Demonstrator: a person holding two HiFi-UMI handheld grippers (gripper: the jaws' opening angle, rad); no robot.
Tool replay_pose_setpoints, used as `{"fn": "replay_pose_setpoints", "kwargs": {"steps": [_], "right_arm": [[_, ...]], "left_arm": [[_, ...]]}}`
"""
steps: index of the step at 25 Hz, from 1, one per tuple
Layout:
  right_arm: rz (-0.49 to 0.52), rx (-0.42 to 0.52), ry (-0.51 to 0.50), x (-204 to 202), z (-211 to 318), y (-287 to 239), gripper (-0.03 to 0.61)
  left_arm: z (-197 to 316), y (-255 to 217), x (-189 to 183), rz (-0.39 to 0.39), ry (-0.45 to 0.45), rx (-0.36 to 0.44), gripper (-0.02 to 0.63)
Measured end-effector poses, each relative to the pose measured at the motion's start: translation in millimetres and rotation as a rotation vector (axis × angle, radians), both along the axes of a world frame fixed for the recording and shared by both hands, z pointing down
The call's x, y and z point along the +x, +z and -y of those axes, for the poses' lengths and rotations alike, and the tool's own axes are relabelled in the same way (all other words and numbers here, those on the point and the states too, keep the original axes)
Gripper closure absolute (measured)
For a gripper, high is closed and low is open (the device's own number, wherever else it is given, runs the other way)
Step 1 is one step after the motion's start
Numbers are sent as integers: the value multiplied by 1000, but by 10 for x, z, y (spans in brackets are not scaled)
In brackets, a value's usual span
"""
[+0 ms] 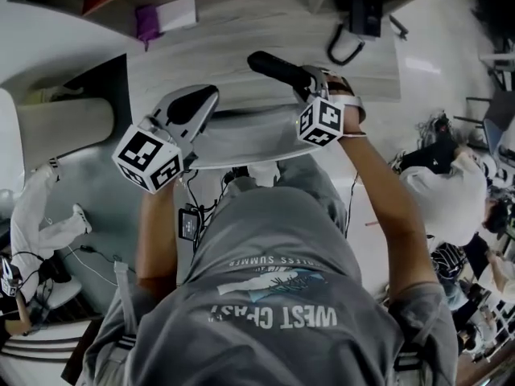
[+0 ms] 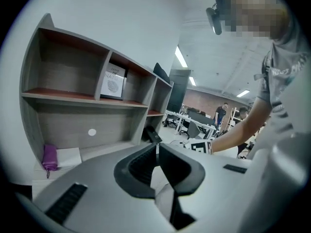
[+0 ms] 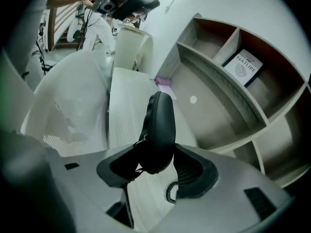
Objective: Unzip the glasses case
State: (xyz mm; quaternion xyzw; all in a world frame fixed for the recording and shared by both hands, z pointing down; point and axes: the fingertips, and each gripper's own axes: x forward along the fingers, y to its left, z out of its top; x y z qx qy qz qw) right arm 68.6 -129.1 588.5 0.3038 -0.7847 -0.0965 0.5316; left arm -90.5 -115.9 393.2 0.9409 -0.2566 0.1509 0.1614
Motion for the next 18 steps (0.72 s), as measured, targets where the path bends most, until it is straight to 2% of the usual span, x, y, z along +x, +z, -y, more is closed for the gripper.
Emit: {"fn": "replay_pose_setpoints", "kwargs": {"steps": [9, 13, 18], "right_arm": [[-103, -38, -23, 357, 199, 987, 341], [-160, -5, -47, 345, 220, 1154, 339], [-193, 37, -116, 364, 315, 1282, 330]], "left_arm": [[-48, 261, -128, 38, -74, -44, 601], [-167, 293, -295, 34, -101, -32, 601], [-90, 441, -302, 41, -123, -51, 600]]}}
